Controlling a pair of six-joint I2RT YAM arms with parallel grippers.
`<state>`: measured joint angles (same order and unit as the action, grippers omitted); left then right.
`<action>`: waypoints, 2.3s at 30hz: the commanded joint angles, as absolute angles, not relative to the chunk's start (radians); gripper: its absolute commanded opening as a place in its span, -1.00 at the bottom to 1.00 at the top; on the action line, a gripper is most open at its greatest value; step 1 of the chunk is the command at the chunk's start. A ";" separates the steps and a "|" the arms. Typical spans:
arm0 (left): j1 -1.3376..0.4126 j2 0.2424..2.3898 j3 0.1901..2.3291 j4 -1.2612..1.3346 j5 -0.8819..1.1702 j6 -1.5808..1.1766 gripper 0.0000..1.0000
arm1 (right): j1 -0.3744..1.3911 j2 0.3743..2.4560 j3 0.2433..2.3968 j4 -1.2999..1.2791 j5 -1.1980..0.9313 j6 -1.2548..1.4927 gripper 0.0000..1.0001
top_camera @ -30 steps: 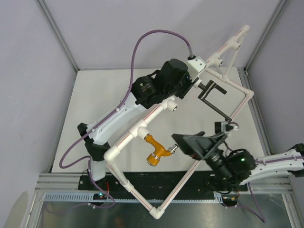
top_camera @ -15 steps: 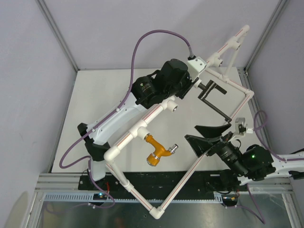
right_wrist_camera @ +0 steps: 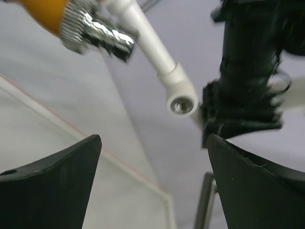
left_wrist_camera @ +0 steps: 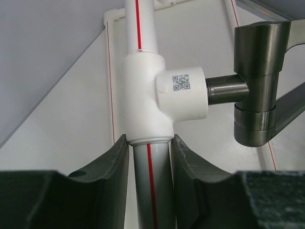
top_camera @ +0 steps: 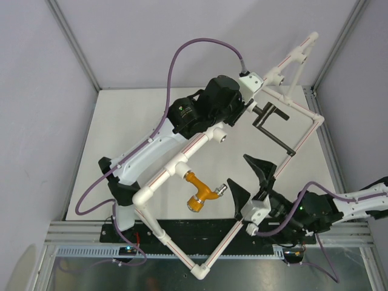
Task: Install the water faucets
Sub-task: Screw the water faucet onto the adaptor.
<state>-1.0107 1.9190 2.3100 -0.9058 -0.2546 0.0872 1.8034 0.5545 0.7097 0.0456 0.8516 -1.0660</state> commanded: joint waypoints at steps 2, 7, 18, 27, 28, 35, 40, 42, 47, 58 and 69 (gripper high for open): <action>-0.964 2.073 2.177 -1.219 -0.298 0.136 -0.91 | 1.879 0.562 0.721 0.230 0.746 -1.588 0.94; -0.964 2.074 2.175 -1.218 -0.298 0.136 -0.91 | 1.919 0.591 0.737 0.239 0.654 -1.694 0.93; -0.963 2.077 2.180 -1.219 -0.295 0.133 -0.91 | 1.919 0.764 0.875 0.060 0.602 -1.723 0.99; -0.963 2.076 2.179 -1.220 -0.293 0.133 -0.91 | 1.873 0.884 0.927 -0.052 0.570 -1.689 0.96; -0.963 2.075 2.179 -1.220 -0.292 0.133 -0.91 | 1.869 0.894 0.931 -0.063 0.569 -1.684 0.94; -0.963 2.077 2.180 -1.219 -0.289 0.133 -0.91 | 1.849 0.950 0.959 -0.125 0.575 -1.653 0.72; -0.963 2.077 2.181 -1.218 -0.288 0.133 -0.91 | 1.843 0.967 0.959 -0.134 0.582 -1.599 0.15; -0.963 2.077 2.180 -1.218 -0.287 0.132 -0.91 | 1.841 0.975 0.960 -0.138 0.599 -1.572 -0.07; -0.963 2.073 2.180 -1.219 -0.287 0.133 -0.91 | 1.834 0.990 0.959 -0.131 0.624 -1.484 -0.75; -0.963 2.072 2.180 -1.219 -0.289 0.136 -0.90 | 1.835 0.954 0.852 0.498 0.523 -0.683 -1.00; -0.963 2.075 2.179 -1.218 -0.294 0.133 -0.90 | 1.821 0.977 0.769 1.016 0.731 0.270 -1.00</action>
